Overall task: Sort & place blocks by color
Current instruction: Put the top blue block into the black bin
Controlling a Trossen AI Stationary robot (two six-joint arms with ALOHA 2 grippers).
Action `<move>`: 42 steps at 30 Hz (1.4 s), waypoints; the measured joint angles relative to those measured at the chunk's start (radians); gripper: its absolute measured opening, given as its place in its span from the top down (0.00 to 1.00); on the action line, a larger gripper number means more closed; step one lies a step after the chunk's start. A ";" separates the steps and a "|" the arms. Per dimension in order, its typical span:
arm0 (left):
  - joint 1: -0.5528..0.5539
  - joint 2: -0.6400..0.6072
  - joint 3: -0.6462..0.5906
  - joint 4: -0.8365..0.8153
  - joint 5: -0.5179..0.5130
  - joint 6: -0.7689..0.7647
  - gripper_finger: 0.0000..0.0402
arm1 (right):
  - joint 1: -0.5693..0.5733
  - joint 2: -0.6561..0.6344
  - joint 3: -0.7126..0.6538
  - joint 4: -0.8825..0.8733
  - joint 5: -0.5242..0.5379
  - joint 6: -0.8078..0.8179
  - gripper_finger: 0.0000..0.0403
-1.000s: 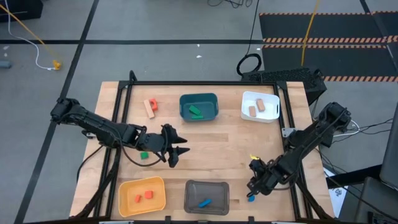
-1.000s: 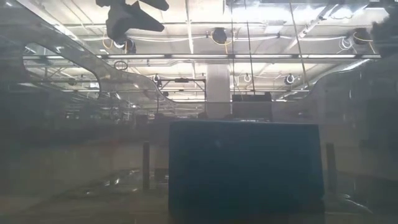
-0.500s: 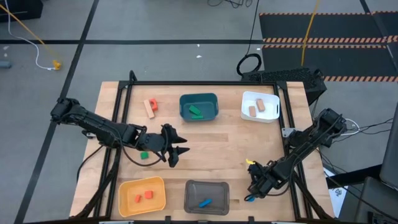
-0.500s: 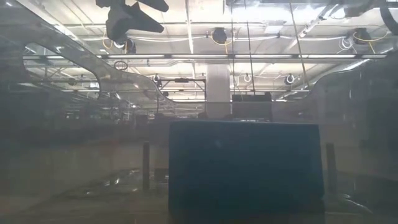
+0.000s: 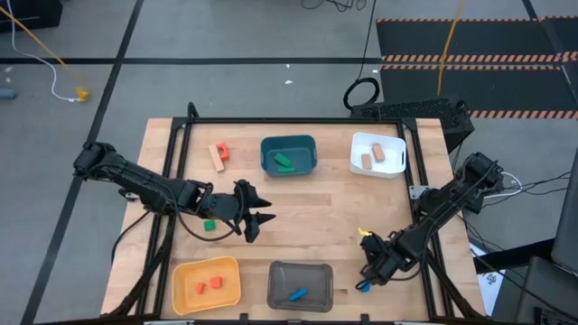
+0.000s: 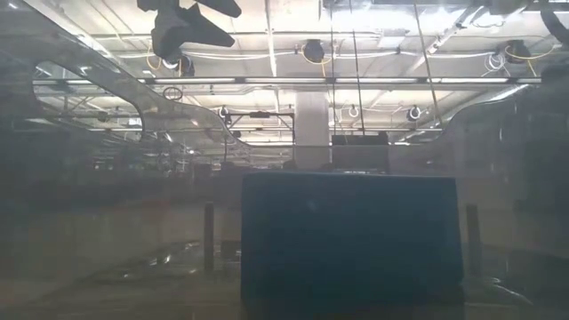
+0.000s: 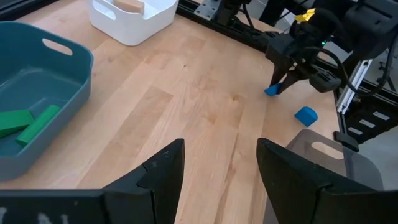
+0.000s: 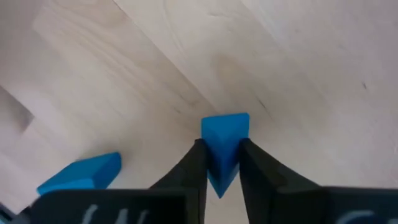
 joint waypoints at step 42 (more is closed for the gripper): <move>0.000 0.000 0.000 -0.008 0.000 -0.002 0.50 | -0.039 -0.070 -0.004 0.903 0.407 -0.746 0.93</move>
